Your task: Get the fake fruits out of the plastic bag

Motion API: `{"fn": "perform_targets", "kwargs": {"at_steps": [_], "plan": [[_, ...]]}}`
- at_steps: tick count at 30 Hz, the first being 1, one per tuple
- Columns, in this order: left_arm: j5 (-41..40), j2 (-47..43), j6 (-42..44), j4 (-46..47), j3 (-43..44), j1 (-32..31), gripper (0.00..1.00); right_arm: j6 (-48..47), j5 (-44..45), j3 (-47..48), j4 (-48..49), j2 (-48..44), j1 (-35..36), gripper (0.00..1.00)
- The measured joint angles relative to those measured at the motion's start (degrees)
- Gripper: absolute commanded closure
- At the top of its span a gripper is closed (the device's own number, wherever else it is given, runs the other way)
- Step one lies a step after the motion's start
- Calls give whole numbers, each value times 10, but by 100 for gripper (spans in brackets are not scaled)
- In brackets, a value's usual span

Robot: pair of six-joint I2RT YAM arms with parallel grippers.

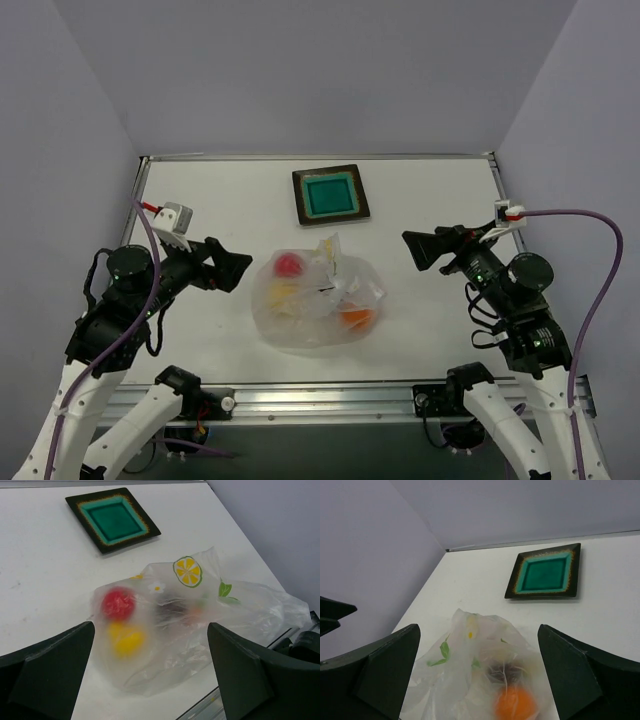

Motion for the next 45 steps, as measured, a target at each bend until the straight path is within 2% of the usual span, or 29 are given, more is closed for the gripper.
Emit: {"fn": "perform_targets", "kwargs": {"at_steps": [4, 8, 12, 17, 21, 25, 29, 32, 33, 35, 37, 39, 40, 42, 43, 45], "plan": [[39, 19, -9, 15, 0, 0, 6, 8, -31, 3, -3, -2, 0, 0], [93, 40, -33, 68, -5, -5, 6, 19, -66, 2, -9, -1, 0, 0], [105, 70, -47, 104, -5, -56, 6, 30, -97, -7, -8, -1, 0, 0], [52, 121, -39, 114, 5, -203, 6, 36, -143, -17, -7, 0, 0, 0], [2, 171, -21, 110, 28, -287, 6, 44, -182, -36, 2, 0, 1, 0], [-40, 207, -5, 110, 49, -337, 6, 56, -203, -62, 14, 1, 5, 1], [-89, 246, 9, 108, 70, -362, 6, 68, -209, -87, 24, 3, 15, 3], [-141, 267, 16, 103, 71, -364, 0, 80, -205, -102, 36, 19, 34, 3], [-160, 275, 19, 101, 71, -364, 10, 84, -201, -105, 44, 28, 47, 3], [-191, 287, 23, 98, 71, -364, 21, 92, -181, -110, 61, 53, 88, 3], [-221, 299, 26, 94, 71, -364, 37, 91, -146, -110, 73, 82, 147, 3], [-249, 307, 29, 90, 71, -364, 49, 86, -100, -109, 78, 119, 212, 11], [-262, 307, 30, 89, 70, -364, 60, 81, -69, -107, 78, 143, 248, 23], [-289, 304, 31, 89, 63, -364, 70, 74, -19, -107, 78, 178, 290, 43], [-302, 299, 31, 88, 59, -364, 80, 71, 8, -107, 77, 192, 301, 65], [-332, 288, 30, 84, 46, -364, 91, 68, 62, -107, 76, 209, 307, 81]]}}
